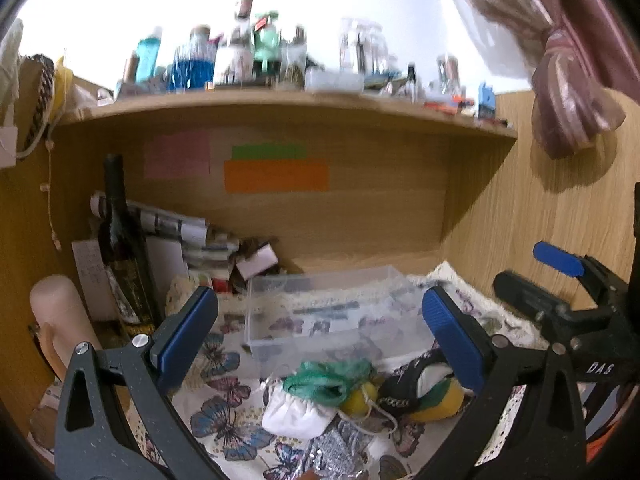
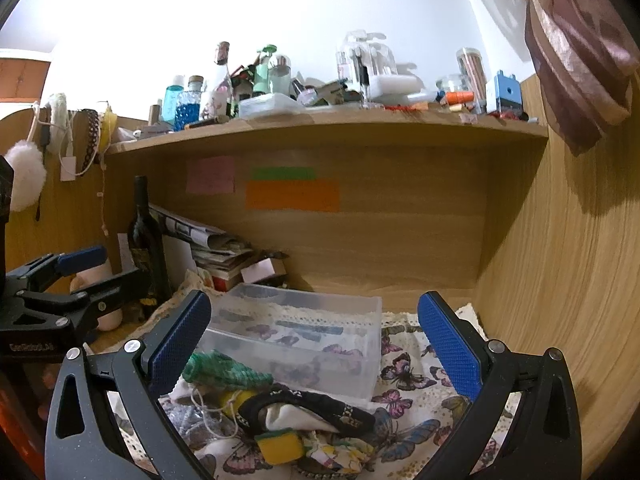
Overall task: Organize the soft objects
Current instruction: 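Grasp the green mesh strap with the left gripper while the right gripper grasps the black strap item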
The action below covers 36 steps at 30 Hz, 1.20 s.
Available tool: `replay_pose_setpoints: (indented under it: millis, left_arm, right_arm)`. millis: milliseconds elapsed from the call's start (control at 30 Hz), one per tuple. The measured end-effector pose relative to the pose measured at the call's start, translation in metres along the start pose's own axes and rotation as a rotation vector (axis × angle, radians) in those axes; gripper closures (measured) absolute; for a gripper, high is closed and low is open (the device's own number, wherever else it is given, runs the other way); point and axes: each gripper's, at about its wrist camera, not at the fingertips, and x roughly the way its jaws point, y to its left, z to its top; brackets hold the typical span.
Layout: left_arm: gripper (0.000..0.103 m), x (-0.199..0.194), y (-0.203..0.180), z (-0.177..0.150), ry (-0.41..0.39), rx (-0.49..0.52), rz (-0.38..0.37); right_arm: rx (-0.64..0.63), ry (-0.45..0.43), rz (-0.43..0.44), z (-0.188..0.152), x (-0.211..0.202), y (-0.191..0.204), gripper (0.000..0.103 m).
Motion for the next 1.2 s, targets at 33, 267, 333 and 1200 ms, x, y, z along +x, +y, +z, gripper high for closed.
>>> replay_pose_setpoints:
  millis: [33,267,333,1200]
  left_arm:
    - [0.000,0.005,0.002,-0.002,0.020,-0.003,-0.003]
    - [0.000,0.039,0.015,-0.031,0.171,-0.012,-0.044]
    - [0.000,0.046,0.017,-0.039,0.206,-0.018,-0.058]
    - [0.059,0.101,0.024,-0.073,0.398,-0.065,-0.165]
  right_arm:
    - [0.004,0.022,0.004,-0.003,0.004,-0.004,0.000]
    - [0.031,0.172,0.012,-0.026,0.036,-0.029,0.000]
    - [0.037,0.216,0.025,-0.033,0.045,-0.033,0.000]
    - [0.061,0.498,0.196,-0.079,0.100,-0.037,0.071]
